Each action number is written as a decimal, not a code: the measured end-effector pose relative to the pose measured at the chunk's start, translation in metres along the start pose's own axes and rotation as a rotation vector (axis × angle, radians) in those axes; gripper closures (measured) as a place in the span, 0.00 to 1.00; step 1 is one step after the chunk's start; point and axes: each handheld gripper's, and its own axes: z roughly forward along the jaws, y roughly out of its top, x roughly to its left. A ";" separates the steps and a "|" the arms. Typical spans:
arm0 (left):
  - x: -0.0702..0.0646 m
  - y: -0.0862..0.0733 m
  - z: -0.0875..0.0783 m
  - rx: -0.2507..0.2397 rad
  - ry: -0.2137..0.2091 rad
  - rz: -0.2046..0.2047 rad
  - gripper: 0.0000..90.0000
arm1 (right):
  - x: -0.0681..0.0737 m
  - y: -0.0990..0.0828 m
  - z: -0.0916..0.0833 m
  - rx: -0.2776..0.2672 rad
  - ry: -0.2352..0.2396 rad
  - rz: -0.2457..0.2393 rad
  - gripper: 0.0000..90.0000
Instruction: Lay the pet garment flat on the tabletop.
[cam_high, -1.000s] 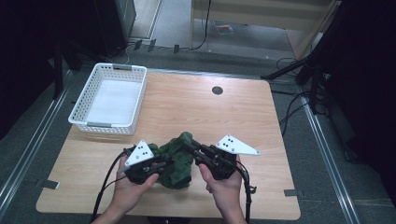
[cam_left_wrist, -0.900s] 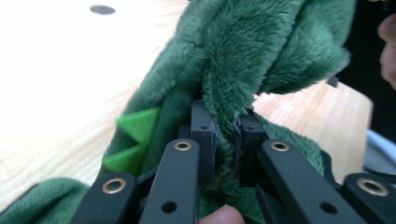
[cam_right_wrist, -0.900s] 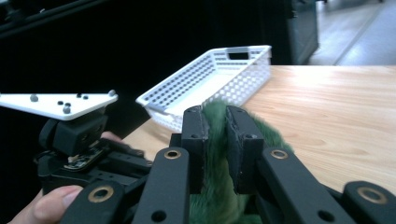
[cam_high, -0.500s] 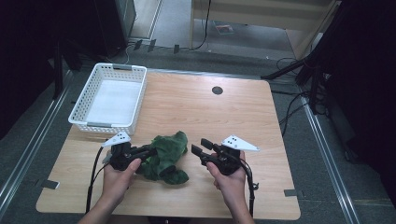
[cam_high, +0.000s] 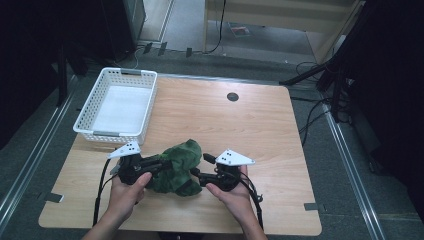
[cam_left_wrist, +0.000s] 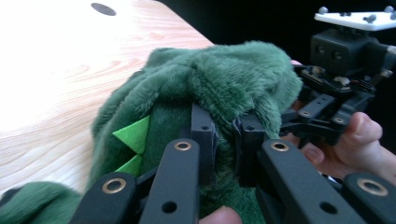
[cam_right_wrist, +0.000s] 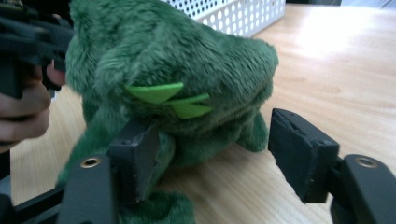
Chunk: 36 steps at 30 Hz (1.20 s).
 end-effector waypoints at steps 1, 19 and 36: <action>-0.003 0.000 0.002 0.010 -0.017 0.009 0.91 | 0.002 0.003 -0.005 -0.048 0.004 0.004 0.51; -0.025 0.001 0.012 0.065 -0.218 0.131 0.91 | 0.012 0.024 -0.033 -0.193 0.022 -0.016 0.98; -0.020 0.002 0.005 0.045 -0.283 0.158 0.89 | -0.012 0.007 -0.003 0.018 0.027 0.150 0.44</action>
